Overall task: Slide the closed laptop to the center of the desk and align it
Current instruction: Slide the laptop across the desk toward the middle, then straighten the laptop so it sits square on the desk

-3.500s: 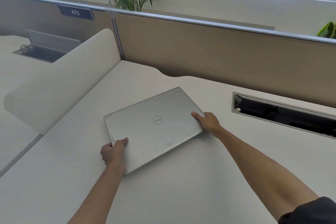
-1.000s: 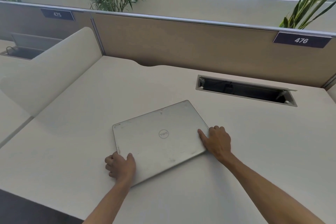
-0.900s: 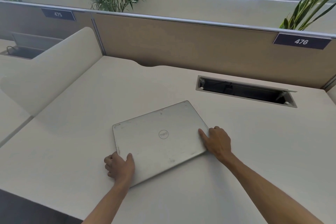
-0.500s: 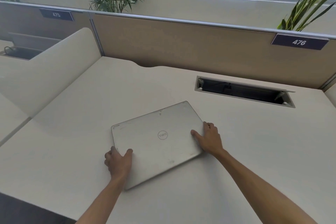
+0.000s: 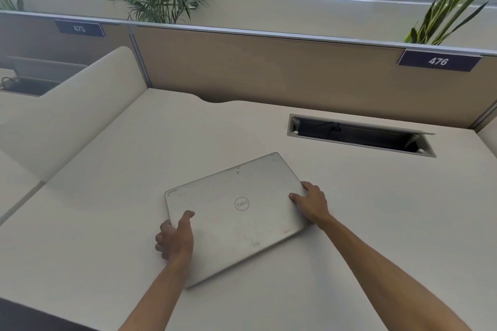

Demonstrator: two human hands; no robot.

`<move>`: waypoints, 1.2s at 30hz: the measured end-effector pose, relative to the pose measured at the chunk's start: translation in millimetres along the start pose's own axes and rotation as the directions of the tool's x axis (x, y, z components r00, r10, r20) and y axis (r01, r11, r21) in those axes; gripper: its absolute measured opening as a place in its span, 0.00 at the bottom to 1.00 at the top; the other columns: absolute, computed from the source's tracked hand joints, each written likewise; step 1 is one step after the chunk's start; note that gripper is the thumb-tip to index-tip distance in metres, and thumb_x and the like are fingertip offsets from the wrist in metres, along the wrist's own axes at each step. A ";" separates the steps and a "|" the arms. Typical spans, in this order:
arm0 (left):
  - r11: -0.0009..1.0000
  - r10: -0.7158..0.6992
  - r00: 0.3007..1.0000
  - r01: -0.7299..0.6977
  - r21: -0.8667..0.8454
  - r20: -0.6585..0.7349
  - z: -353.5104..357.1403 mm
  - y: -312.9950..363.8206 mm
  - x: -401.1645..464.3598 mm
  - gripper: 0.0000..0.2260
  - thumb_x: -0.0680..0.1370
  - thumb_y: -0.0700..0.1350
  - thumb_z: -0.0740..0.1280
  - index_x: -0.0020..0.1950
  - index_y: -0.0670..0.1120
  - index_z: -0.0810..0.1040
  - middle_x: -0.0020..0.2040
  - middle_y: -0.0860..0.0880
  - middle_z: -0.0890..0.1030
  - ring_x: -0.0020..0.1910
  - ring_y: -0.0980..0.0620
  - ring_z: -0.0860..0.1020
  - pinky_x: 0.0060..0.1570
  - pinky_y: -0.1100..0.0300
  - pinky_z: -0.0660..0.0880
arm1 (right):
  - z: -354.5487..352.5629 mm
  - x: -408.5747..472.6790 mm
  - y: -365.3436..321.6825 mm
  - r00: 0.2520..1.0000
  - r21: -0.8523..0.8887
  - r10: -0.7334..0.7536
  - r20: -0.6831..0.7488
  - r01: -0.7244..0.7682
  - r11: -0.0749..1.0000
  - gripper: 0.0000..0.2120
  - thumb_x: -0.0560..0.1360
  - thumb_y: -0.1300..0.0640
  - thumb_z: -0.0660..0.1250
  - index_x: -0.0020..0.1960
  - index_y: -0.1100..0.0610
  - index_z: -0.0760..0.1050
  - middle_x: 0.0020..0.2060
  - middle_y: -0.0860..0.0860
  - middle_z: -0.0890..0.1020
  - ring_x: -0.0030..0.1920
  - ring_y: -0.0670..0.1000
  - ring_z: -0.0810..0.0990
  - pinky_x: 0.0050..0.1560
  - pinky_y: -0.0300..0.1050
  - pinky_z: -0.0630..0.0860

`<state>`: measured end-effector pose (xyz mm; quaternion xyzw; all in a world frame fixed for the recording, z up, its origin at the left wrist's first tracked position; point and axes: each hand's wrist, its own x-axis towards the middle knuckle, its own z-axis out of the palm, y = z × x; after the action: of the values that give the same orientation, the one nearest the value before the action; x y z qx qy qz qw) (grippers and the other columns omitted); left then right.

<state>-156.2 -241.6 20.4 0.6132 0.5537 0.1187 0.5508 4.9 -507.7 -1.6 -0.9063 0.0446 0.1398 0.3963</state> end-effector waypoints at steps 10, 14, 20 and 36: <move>0.999 0.036 0.995 -0.036 -0.009 0.098 -0.2 13.8 19.0 0.39 0.60 0.62 0.65 0.61 0.36 0.76 0.62 0.32 0.76 0.63 0.34 0.71 0.60 0.43 0.67 | -2.4 -25.3 7.6 0.998 0.066 0.050 -0.046 -0.047 0.997 0.25 0.73 0.51 0.70 0.68 0.57 0.73 0.61 0.57 0.78 0.63 0.60 0.75 0.64 0.56 0.73; 0.997 0.077 0.986 -0.077 -0.007 0.151 4.4 22.2 27.6 0.32 0.57 0.61 0.66 0.52 0.40 0.79 0.53 0.38 0.79 0.59 0.36 0.72 0.59 0.44 0.70 | -3.8 -35.4 10.0 0.992 0.086 0.087 -0.092 -0.080 0.993 0.25 0.73 0.51 0.70 0.68 0.58 0.73 0.61 0.58 0.78 0.62 0.61 0.75 0.63 0.56 0.73; 0.993 0.108 0.978 -0.113 0.018 0.178 19.3 29.9 31.9 0.33 0.59 0.63 0.64 0.54 0.40 0.79 0.54 0.37 0.79 0.59 0.37 0.72 0.59 0.42 0.70 | -1.0 -55.5 16.3 0.974 0.101 0.152 -0.166 -0.136 0.986 0.27 0.75 0.50 0.68 0.71 0.59 0.69 0.65 0.59 0.75 0.67 0.62 0.71 0.66 0.58 0.70; 0.969 0.206 0.918 -0.241 0.064 0.338 54.9 57.1 39.9 0.14 0.63 0.63 0.64 0.36 0.53 0.73 0.49 0.44 0.76 0.52 0.41 0.71 0.62 0.42 0.68 | -2.0 -84.0 27.2 0.897 0.188 0.311 -0.314 -0.262 0.946 0.30 0.77 0.51 0.68 0.74 0.59 0.64 0.69 0.61 0.71 0.70 0.63 0.67 0.68 0.58 0.66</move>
<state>-69.1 -226.6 27.9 0.7113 0.3860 0.0481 0.5854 -80.2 -530.2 4.8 -0.8698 0.2554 0.0349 0.4207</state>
